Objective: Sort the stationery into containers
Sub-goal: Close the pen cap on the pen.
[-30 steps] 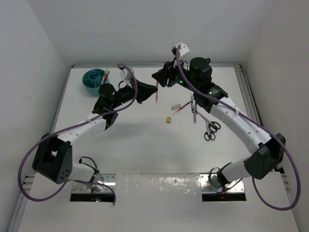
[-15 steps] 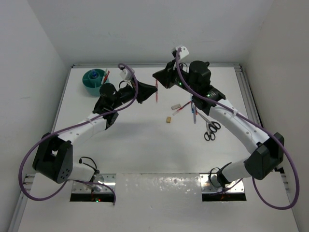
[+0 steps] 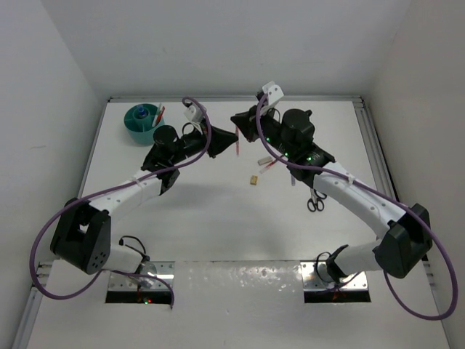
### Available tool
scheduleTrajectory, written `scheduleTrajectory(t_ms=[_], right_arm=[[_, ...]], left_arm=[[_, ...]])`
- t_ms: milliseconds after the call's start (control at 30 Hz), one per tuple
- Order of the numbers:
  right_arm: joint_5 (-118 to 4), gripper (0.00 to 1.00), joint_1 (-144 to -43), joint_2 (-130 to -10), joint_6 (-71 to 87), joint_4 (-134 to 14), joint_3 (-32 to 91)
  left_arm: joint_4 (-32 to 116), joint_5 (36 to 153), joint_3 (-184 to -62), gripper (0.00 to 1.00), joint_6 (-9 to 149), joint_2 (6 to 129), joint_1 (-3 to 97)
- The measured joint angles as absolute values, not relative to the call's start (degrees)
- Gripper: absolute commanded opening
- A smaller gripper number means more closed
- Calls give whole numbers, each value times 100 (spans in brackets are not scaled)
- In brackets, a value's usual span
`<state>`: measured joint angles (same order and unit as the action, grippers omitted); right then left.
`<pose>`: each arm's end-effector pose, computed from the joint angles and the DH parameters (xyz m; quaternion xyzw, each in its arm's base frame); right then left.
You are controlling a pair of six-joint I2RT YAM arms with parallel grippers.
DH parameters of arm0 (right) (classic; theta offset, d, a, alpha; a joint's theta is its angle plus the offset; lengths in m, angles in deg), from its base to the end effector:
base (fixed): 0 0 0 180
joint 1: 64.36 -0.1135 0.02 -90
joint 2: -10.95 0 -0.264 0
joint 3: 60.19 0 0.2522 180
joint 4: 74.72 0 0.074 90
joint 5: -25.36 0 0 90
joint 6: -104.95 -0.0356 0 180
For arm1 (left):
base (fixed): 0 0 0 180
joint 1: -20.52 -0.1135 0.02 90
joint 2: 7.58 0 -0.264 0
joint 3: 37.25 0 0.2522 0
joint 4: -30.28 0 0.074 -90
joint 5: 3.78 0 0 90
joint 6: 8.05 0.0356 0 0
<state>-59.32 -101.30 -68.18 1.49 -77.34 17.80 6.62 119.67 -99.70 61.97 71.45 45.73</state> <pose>0.2632 0.2020 0.3706 -0.1744 0.6758 0.3339 0.6335 0.2761 -0.1517 0.3135 0.2444 0.6236 -0.4517 0.5894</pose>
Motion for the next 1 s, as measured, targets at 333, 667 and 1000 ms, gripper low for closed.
scheduleTrajectory(t_ms=[333,667,1000], right_arm=[[-6032,0,-10207,-6818,409,-7738,1767],[-6253,0,-10194,-6698,484,-7896,904],[-6126,0,-10356,-6949,335,-7148,305]], left_arm=[[679,11961,-9970,0,6345,7149,4571],[432,11786,-10088,0,6572,7260,4433],[-254,11646,-10389,0,6562,7219,4332]])
